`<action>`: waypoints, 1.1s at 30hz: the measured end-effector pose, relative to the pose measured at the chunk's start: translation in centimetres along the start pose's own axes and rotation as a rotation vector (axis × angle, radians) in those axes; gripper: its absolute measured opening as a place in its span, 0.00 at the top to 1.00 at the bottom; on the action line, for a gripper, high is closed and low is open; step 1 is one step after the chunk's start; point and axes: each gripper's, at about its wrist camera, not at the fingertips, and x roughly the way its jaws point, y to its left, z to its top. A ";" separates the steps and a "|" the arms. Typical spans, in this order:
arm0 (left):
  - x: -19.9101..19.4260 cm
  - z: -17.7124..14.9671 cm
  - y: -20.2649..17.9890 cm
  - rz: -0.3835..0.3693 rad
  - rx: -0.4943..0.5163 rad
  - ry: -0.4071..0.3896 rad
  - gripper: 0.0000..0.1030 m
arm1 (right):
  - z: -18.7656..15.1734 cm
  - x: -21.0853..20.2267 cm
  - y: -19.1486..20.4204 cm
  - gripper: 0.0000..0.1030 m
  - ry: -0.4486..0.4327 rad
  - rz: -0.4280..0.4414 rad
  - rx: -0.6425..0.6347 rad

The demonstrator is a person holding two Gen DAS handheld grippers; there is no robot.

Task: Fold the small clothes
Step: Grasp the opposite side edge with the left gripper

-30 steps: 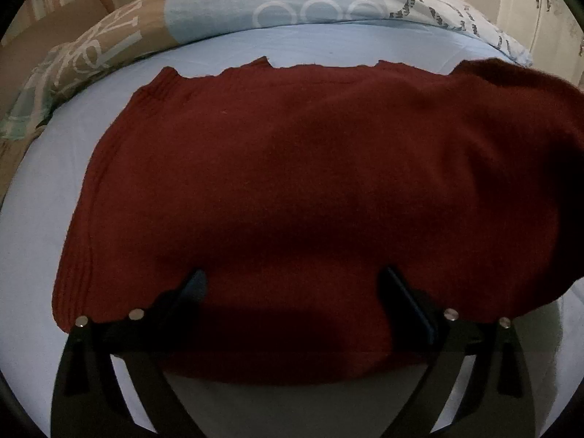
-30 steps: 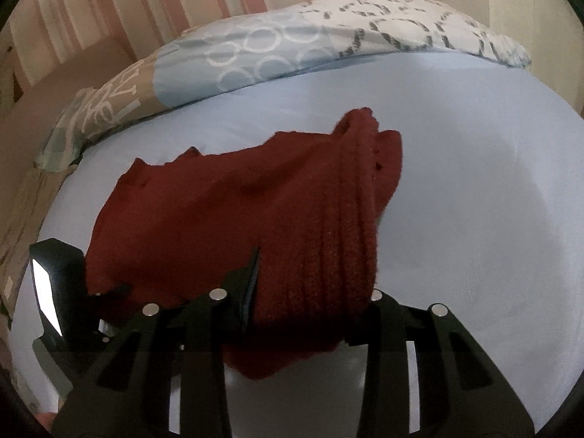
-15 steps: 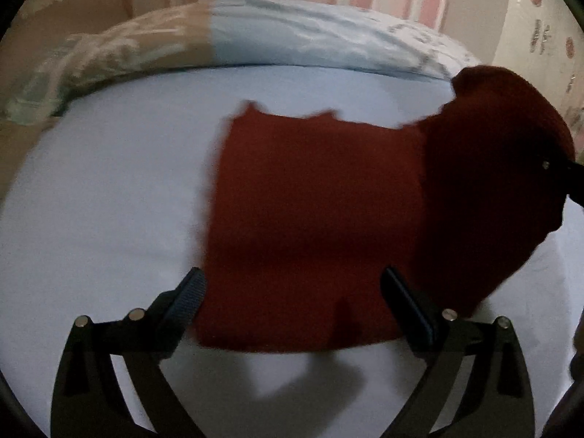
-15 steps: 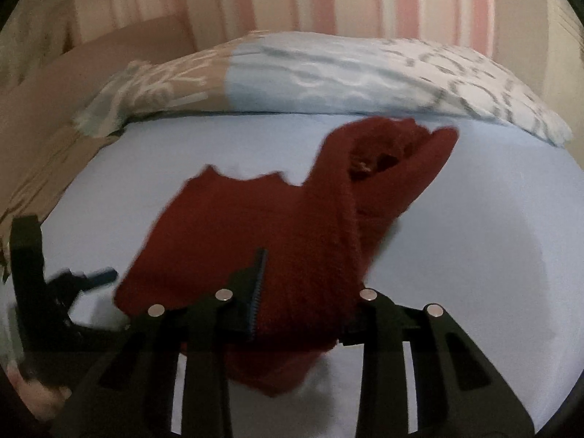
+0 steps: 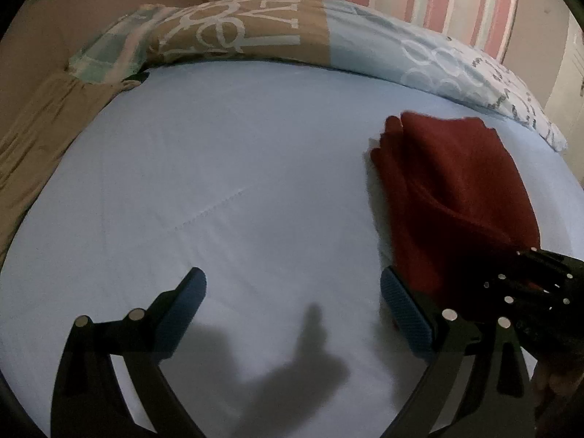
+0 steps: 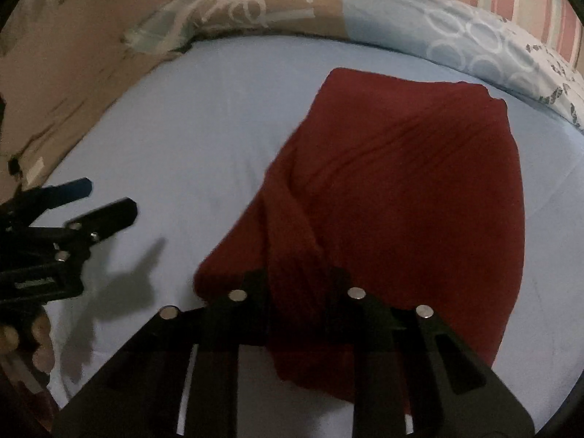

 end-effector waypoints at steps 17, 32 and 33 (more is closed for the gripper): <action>0.8 1.1 -11.0 -0.210 0.113 0.027 0.19 | -4.5 -10.9 -12.2 0.03 -0.163 -0.182 0.272; 2.1 -0.2 -9.0 -0.178 0.092 0.092 0.88 | -5.7 -10.3 -11.3 0.04 -0.181 -0.138 0.286; 3.0 -0.7 -8.7 -0.171 0.083 0.105 0.88 | -5.7 -10.0 -11.1 0.04 -0.173 -0.138 0.280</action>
